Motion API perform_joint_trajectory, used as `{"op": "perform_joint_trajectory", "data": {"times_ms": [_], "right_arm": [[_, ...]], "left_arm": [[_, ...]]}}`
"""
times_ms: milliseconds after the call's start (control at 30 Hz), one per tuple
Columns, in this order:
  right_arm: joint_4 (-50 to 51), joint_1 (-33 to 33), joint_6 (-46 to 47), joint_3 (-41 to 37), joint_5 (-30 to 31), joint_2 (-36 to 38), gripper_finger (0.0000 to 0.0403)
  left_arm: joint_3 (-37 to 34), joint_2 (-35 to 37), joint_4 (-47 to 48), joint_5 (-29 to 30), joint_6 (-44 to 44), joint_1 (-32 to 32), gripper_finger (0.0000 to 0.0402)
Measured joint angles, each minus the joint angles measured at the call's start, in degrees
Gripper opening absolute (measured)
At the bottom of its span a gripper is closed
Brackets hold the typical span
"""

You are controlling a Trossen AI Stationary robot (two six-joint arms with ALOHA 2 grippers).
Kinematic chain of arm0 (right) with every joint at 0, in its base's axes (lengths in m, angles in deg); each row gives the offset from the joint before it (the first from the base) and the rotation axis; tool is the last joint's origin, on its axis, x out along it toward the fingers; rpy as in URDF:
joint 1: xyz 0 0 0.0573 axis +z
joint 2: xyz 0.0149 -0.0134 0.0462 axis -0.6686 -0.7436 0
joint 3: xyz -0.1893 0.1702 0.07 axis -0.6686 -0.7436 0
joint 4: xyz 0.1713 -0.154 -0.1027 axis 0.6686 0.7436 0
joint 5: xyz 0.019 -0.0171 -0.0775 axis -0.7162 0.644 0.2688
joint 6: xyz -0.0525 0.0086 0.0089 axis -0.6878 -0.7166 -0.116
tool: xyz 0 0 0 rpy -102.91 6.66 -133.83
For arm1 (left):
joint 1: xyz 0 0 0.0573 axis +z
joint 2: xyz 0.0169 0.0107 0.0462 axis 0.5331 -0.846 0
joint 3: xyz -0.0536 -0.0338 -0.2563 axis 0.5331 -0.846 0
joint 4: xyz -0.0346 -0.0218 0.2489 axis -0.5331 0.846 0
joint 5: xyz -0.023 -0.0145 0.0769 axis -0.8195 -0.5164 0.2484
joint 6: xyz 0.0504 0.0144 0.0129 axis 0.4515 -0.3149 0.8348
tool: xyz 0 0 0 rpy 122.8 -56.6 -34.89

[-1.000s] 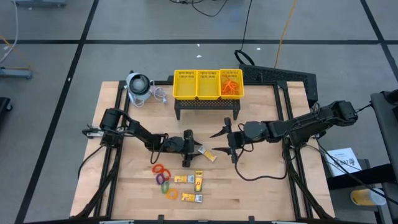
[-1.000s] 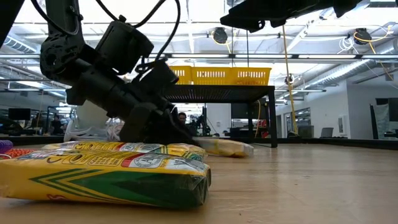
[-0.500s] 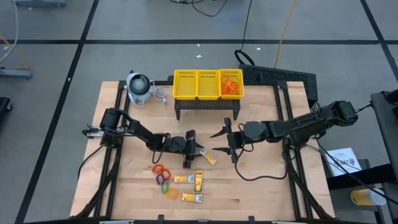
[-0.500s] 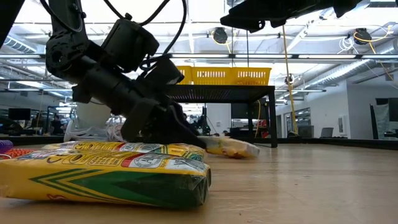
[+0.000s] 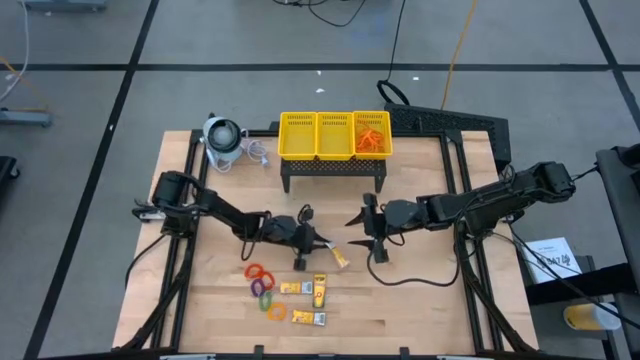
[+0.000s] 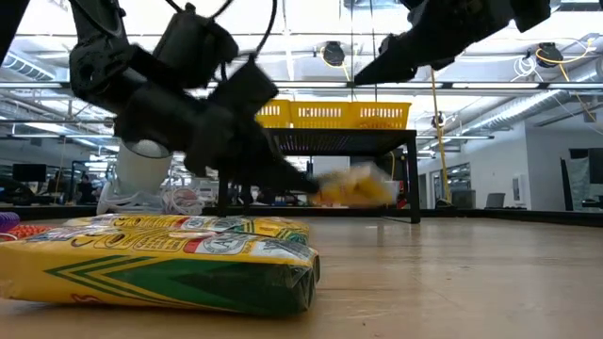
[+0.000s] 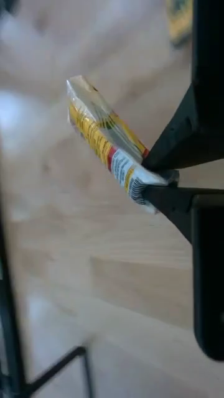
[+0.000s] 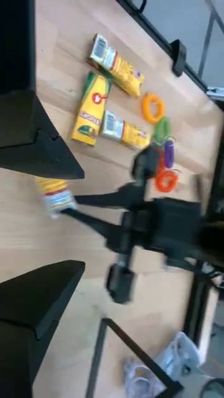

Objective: Pick & Place Office Desk Supplies
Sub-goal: Put the crayons box into the middle yellow bin on the shelf

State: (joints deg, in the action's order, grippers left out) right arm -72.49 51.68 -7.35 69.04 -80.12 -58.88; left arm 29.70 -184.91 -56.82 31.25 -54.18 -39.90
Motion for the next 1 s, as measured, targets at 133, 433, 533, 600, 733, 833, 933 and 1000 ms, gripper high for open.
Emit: {"op": "perform_joint_trajectory", "data": {"times_ms": [133,433,533,600,733,833,933,1000], "right_arm": [[1.2,0.0,0.8,0.0,0.1,0.0,0.0215],[4.3,0.0,-2.9,0.0,6.0,1.7,0.0215],[3.8,0.0,-4.1,0.1,8.7,2.4,0.0215],[3.5,0.0,-4.3,0.1,11.0,2.5,0.0215],[4.4,0.0,-3.3,0.0,16.7,3.4,0.0215],[4.5,0.0,-3.2,0.0,19.6,4.9,0.0215],[4.0,0.0,-3.5,0.0,19.6,7.0,0.0215],[4.1,0.0,-3.6,0.0,19.6,8.3,0.0215]], "left_arm": [[0.0,4.7,0.1,-2.3,0.0,-0.1,0.0036],[0.1,16.4,0.6,-2.4,0.0,-0.7,0.0033],[0.0,19.5,1.5,-2.4,-1.4,-0.7,0.0031],[0.1,20.9,1.0,-2.3,-1.5,-0.7,0.0035],[0.6,23.7,1.2,1.1,-0.8,-0.7,0.0045],[0.7,25.4,0.4,7.4,2.3,0.0,0.0041],[0.8,26.6,0.0,13.7,6.5,1.7,0.0036],[1.6,26.8,-0.5,16.9,8.9,3.7,0.0034]]}}
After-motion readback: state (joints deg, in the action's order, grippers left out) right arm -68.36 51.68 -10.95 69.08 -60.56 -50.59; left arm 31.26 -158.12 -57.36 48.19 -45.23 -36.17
